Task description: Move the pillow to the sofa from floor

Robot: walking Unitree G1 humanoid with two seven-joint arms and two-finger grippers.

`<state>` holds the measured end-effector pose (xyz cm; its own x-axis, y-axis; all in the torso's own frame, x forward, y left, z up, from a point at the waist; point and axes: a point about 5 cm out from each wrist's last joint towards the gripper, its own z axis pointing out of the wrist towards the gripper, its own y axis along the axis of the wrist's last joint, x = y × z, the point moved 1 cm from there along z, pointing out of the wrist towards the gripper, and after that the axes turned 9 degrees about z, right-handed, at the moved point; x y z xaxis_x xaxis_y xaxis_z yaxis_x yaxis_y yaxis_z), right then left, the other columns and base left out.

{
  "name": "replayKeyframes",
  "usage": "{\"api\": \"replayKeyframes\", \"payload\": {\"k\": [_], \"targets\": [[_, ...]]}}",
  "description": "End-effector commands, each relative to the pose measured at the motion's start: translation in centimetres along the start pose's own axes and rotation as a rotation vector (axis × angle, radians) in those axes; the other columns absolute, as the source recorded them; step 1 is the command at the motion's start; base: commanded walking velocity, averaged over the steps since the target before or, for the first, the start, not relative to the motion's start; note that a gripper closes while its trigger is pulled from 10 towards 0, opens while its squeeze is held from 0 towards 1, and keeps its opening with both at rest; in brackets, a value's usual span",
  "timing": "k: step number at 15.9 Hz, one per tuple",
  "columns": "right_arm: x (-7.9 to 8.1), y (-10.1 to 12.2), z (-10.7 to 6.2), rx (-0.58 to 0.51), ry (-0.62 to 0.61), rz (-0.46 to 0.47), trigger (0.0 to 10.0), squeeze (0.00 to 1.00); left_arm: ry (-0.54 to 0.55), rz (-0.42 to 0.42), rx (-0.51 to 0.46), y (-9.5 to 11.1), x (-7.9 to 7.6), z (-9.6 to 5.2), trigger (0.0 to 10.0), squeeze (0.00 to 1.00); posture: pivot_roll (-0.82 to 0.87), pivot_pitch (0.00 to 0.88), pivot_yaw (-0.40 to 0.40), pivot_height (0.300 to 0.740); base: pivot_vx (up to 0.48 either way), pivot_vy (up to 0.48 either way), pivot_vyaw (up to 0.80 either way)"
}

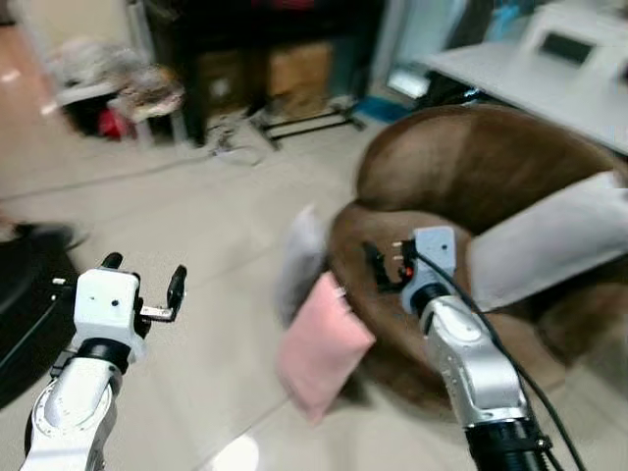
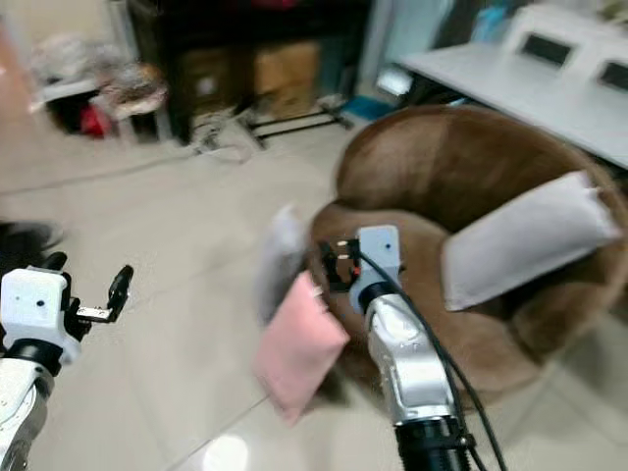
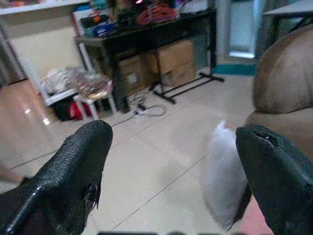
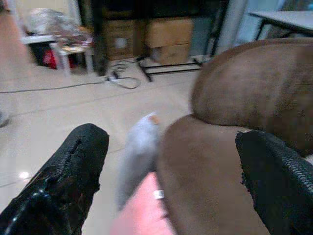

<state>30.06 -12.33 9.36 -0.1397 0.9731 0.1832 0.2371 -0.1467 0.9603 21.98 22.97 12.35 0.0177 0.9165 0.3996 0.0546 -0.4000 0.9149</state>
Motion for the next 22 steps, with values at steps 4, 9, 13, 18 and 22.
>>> {"api": "replayKeyframes", "payload": {"k": [4, 9, 13, 18, 22], "targets": [[-0.38, 0.03, 0.18, 0.011, -0.007, 0.017, 10.0, 1.00, -0.015, -0.010, -0.006, 0.07, -0.53, -0.29, 10.0, 0.00, 0.04, 0.000, -0.083, 0.740, 0.462, 0.000, 0.00], [-0.59, 0.04, 0.18, 0.011, -0.003, 0.017, 10.0, 1.00, -0.030, 0.001, -0.012, 0.17, -0.67, -0.19, 10.0, 0.00, 0.05, 0.000, -0.088, 0.740, 0.461, 0.000, 0.00], [-0.38, -0.06, 0.35, 0.014, 0.010, 0.014, 10.0, 1.00, -0.029, 0.005, -0.007, 0.05, -0.62, -0.42, 10.0, 0.00, 0.06, 0.000, -0.096, 0.740, 0.462, 0.000, 0.00], [-0.25, -0.33, 0.38, 0.037, 0.023, 0.025, 10.0, 0.00, -0.015, 0.004, -0.005, 0.02, -0.58, -0.49, 10.0, 0.00, 0.06, 0.000, -0.099, 0.725, 0.169, 0.000, 0.00], [-0.86, -0.43, 0.40, 0.043, -0.001, -0.003, 10.0, 0.00, 0.002, 0.032, 0.015, -0.33, -0.48, -0.51, 10.0, 0.00, 0.06, 0.000, -0.104, 0.690, 0.000, 0.000, 0.00]]}}
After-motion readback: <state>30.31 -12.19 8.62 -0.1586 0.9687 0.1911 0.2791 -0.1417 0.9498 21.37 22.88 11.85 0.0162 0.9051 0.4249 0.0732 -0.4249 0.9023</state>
